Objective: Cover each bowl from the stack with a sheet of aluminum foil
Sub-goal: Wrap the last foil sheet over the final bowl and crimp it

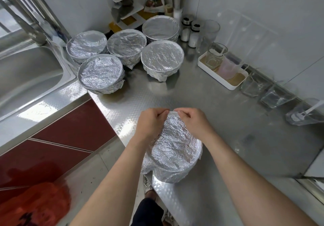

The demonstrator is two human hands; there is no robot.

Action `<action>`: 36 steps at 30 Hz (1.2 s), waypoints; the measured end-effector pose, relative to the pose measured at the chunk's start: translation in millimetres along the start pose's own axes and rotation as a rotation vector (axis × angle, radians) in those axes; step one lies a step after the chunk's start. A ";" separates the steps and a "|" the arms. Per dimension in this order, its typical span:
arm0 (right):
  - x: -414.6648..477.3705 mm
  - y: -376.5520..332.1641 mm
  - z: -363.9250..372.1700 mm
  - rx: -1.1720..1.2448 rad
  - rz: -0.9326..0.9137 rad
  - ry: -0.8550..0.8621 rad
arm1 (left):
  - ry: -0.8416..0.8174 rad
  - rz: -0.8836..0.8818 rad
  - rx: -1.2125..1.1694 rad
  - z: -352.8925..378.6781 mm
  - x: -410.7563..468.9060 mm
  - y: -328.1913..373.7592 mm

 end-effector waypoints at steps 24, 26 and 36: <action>-33.7 69.0 22.9 0.954 0.151 0.071 | 0.429 -0.318 -0.372 -12.6 -48.4 -59.7; -34.3 68.8 28.7 1.022 0.137 0.131 | 0.396 -0.315 -0.508 -2.3 -45.9 -66.5; -30.0 61.0 44.0 1.177 0.170 0.268 | 0.461 -0.304 -0.613 -0.5 -48.8 -57.2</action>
Point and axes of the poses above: each hand's wrist, its own x-axis towards the middle knuckle, its own z-axis out of the palm, y = z × x, the point moved 7 cm from there along x, towards the middle knuckle, and after that the axes turned 11 degrees about -y, right-handed, at the moved point
